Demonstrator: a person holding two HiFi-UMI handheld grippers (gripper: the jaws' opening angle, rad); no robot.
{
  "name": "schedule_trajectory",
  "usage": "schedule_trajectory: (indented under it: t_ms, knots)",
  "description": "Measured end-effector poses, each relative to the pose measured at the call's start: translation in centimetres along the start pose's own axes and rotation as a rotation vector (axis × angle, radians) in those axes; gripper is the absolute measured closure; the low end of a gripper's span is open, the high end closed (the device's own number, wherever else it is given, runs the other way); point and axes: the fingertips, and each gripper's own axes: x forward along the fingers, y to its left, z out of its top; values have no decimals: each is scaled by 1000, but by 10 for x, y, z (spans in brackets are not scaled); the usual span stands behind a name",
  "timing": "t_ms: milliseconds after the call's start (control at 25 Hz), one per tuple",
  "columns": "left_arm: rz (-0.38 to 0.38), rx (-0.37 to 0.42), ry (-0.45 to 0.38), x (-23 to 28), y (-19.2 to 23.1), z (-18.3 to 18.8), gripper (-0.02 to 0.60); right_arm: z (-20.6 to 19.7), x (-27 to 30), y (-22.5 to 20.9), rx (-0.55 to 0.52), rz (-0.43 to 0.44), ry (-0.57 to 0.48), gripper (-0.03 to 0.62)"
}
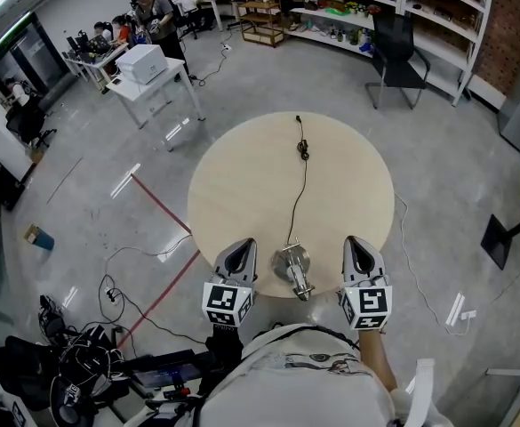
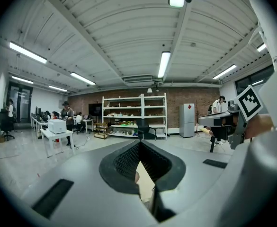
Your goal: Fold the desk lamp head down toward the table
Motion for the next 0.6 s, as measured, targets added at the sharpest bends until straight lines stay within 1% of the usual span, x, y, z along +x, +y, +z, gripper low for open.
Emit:
schedule_trajectory:
  t_ms: [600]
  knots:
    - [6, -7, 0, -3, -1, 0, 580, -1, -2, 1, 13, 7, 3, 589]
